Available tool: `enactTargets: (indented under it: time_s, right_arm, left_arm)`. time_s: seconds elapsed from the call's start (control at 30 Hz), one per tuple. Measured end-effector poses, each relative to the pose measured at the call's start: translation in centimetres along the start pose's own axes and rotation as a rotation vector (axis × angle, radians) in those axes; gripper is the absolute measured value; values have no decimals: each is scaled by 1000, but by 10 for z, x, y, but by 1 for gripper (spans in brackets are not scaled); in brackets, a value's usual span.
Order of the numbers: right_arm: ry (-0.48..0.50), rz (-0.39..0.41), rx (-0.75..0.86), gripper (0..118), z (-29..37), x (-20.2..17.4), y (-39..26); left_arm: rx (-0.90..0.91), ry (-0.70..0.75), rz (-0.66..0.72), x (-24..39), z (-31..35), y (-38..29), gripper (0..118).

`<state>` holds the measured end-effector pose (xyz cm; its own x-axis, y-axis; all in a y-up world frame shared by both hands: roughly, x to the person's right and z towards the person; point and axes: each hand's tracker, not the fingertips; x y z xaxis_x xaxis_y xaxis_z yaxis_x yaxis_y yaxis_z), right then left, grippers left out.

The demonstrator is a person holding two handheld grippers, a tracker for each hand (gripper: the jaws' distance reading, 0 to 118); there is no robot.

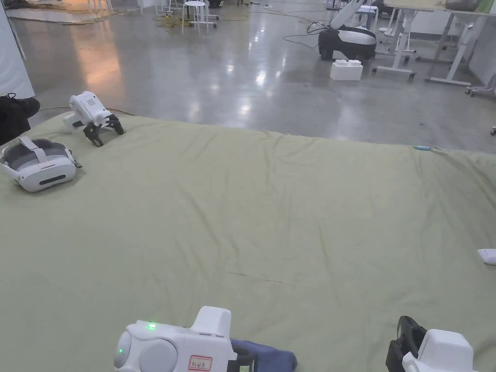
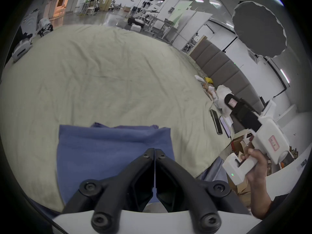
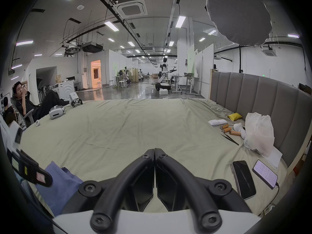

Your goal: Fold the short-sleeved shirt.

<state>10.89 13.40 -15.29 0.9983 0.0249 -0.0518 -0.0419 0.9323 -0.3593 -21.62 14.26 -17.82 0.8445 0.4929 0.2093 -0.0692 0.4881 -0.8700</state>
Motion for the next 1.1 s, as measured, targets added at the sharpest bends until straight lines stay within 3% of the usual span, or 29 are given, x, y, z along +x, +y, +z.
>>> enactTargets:
  time_s: [0.17,0.33,0.47,0.57,0.7,0.87,1.1]
  right_arm:
    - [-3,4,-14,0,-1,-2,-5]
    - [-10,5,-24,0,-1,-3,-5]
    - [-11,11,-21,0,1,-4,-4]
    - [-13,21,-7,0,3,-7,0]
    - [-15,39,39,0,2,-16,14]
    - [-33,29,147,0,1,-29,42]
    - [-62,21,266,0,5,-44,76]
  left_arm:
    - [-101,-114,56,-2,-50,-21,0]
    - [-59,-11,26,-1,-82,-36,0]
    - [-22,-33,44,-4,-73,-38,0]
    - [43,-11,-35,1,-47,-31,0]
    - [244,75,-127,8,6,-8,0]
    - [589,380,-317,21,65,11,0]
    - [958,635,-349,17,109,19,0]
